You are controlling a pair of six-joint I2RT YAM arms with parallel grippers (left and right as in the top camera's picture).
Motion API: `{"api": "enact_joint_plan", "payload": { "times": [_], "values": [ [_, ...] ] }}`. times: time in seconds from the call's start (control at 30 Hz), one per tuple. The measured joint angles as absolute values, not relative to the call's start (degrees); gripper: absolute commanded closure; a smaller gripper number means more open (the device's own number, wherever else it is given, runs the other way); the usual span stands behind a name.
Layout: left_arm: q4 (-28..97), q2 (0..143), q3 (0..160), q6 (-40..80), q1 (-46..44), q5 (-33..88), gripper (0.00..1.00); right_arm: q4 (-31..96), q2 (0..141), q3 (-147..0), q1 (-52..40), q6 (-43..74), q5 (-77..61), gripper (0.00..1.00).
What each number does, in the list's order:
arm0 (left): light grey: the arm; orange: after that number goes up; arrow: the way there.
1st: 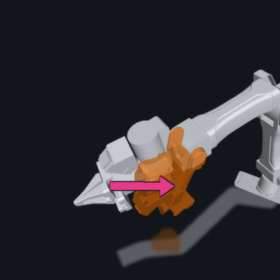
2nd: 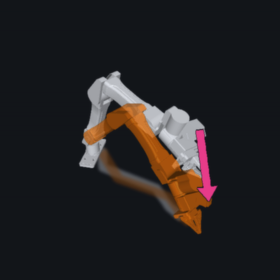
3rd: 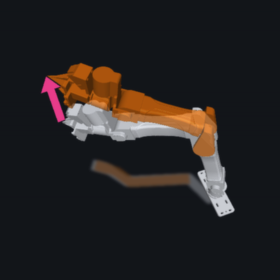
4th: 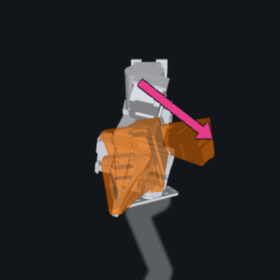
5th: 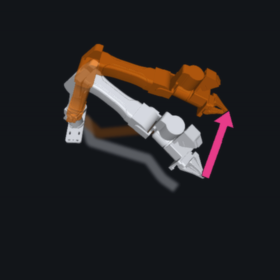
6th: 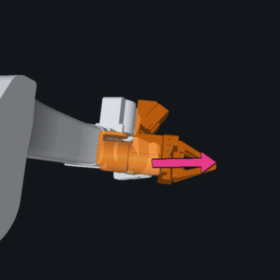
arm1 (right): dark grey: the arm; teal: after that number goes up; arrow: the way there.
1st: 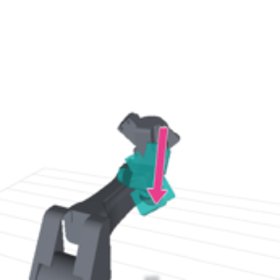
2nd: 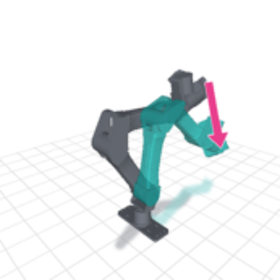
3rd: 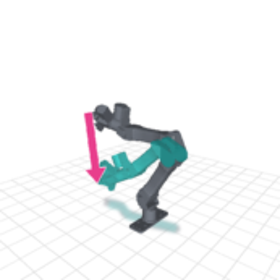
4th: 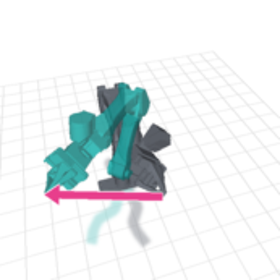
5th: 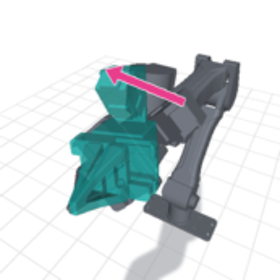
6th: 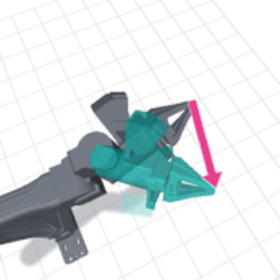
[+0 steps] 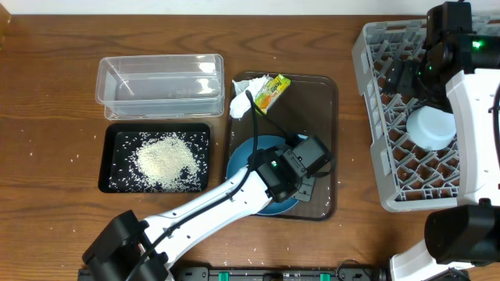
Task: Sort waste into correct bins and load items into the dishwasher rack
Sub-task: 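Carry the empty blue bowl back and set it on the brown tray, then withdraw the left gripper and reach the right gripper to the wrapper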
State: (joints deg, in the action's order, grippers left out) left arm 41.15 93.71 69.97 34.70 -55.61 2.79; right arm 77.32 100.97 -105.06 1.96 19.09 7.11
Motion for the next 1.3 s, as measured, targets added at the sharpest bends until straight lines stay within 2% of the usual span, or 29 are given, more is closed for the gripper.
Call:
{"api": "enact_joint_plan", "payload": {
  "times": [0.17,0.3,0.37,0.47,0.53,0.63,0.83,0.93,1.07,1.17,1.3],
  "values": [
    [43.97,92.79,70.02,34.72,-55.20,2.85,0.52,77.30,100.97,-105.06,1.98,19.09,7.11,0.01],
    [48.40,87.94,70.50,34.70,-51.37,2.57,0.51,77.30,100.97,-105.06,1.96,19.09,7.11,0.01],
    [51.24,83.83,71.09,34.70,-47.16,1.80,0.47,77.32,100.97,-105.06,1.96,19.09,7.11,0.01],
    [56.10,76.77,71.85,34.30,-38.17,-0.27,0.28,77.32,100.97,-105.06,1.96,19.09,7.11,0.01],
    [59.22,72.05,72.12,34.50,-30.63,-2.00,0.21,77.30,100.97,-105.06,1.98,19.09,7.11,0.01],
    [63.66,66.17,72.20,34.68,-19.57,-3.81,0.18,76.07,100.97,-105.06,1.96,19.16,7.01,0.01],
    [67.85,60.29,72.25,34.70,-5.06,-4.91,0.15,68.93,100.97,-105.06,1.98,22.39,-0.27,0.01],
    [67.92,59.55,72.25,34.72,-1.63,-4.93,0.14,61.01,100.97,-105.06,1.61,22.94,-9.58,0.01],
    [67.94,59.55,72.25,34.72,-0.14,-4.91,0.12,51.00,101.25,-105.12,-2.81,22.90,-18.24,0.07],
    [67.94,59.57,72.25,34.72,-0.10,-4.89,0.12,46.59,103.18,-105.27,-9.80,23.18,-18.39,0.14],
    [67.90,59.57,72.25,34.72,-0.10,-4.91,0.11,41.98,109.14,-105.38,-18.02,23.27,-17.12,0.16]
  ]
}}
